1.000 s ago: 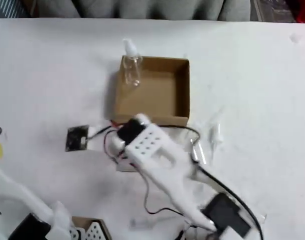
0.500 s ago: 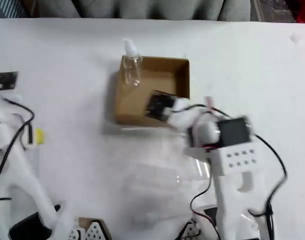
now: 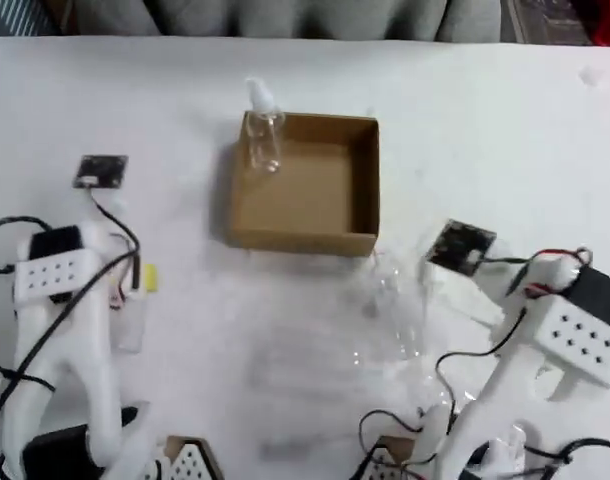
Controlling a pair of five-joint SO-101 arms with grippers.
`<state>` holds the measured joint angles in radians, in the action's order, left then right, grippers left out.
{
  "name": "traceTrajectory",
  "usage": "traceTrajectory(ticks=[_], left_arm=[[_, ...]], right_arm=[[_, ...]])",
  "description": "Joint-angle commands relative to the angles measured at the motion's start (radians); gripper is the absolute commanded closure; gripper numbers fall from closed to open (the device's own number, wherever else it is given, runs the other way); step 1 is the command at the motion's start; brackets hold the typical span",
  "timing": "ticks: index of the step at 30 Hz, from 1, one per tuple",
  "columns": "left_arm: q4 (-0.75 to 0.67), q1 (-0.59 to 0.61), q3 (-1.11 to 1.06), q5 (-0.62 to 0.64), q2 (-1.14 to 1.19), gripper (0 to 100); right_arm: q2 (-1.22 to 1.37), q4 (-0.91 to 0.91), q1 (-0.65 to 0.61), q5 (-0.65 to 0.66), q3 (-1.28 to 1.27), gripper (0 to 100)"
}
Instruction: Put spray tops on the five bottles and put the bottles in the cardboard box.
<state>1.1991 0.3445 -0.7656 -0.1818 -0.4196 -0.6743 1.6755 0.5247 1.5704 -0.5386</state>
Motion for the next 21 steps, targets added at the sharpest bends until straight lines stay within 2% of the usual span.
traceTrajectory(ticks=[1,8,17,21], left_arm=[[-0.094,-0.068,-0.044,0.017,-0.054,98],[-0.123,-0.074,-0.061,0.014,-0.054,98],[-0.123,-0.067,-0.063,0.015,-0.054,98],[-0.167,-0.067,-0.094,0.015,-0.056,98]], right_arm=[[0.117,-0.104,0.107,0.038,0.017,98.1],[0.458,-0.183,0.157,0.043,0.213,98.1],[0.900,-0.180,0.150,0.192,0.548,97.4],[1.032,-0.180,0.140,0.198,0.674,86.8]])
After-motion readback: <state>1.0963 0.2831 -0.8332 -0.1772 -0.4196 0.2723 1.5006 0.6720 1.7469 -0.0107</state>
